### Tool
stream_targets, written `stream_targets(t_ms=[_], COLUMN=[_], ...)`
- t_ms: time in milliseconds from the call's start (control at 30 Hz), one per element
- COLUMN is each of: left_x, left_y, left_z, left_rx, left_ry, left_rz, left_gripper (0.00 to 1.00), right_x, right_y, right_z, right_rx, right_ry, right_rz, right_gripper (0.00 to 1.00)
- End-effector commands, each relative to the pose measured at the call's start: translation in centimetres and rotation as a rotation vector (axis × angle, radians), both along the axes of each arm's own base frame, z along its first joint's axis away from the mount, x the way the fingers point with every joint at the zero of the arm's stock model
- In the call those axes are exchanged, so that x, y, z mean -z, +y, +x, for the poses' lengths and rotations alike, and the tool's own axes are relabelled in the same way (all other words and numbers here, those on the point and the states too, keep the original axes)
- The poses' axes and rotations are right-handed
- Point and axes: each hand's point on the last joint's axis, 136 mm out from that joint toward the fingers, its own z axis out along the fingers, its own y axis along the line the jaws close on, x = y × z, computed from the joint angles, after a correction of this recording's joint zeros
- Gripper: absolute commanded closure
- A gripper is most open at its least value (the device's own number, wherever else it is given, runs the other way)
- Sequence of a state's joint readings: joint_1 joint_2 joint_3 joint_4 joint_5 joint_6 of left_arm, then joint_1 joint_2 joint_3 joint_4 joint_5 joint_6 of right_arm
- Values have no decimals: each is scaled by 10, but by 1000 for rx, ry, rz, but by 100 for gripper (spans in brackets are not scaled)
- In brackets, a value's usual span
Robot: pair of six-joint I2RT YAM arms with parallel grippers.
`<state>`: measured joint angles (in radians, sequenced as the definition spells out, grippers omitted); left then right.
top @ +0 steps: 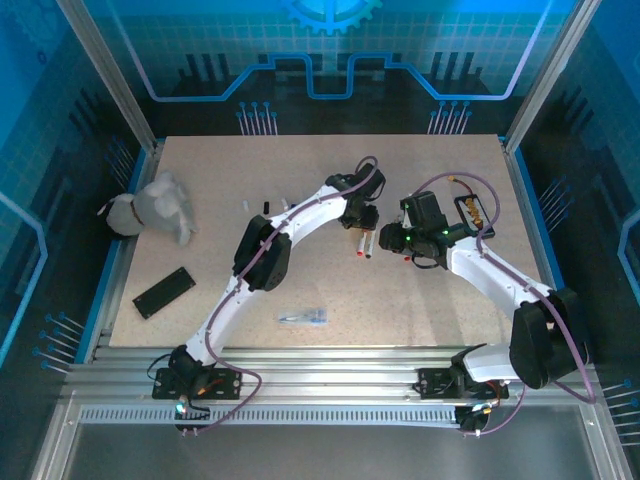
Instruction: Open the pen caps
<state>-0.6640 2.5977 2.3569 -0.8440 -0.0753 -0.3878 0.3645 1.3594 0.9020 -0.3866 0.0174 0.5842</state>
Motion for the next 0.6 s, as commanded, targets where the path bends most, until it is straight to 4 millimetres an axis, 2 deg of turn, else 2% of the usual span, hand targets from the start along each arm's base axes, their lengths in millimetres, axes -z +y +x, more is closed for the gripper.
stream_targets(t_ms=[0,167,333,567], left_x=[2,9,13,22], left_y=[2,12,26,59], left_z=[2,1,-2,-9], left_rx=[10,0,-10,-92], left_ry=[-5,2,4,56], left_rz=[31,80,127,166], left_gripper=[63,74,78,78], right_x=[-4,-5,-4,-1], right_y=[-4,-3,0,4], right_z=[1,3,5,7], right_rx=[17,17,10,2], right_ry=[-14,-12,-6,5], right_rz=[23,28,40,55], right_gripper=[56,57,57,58])
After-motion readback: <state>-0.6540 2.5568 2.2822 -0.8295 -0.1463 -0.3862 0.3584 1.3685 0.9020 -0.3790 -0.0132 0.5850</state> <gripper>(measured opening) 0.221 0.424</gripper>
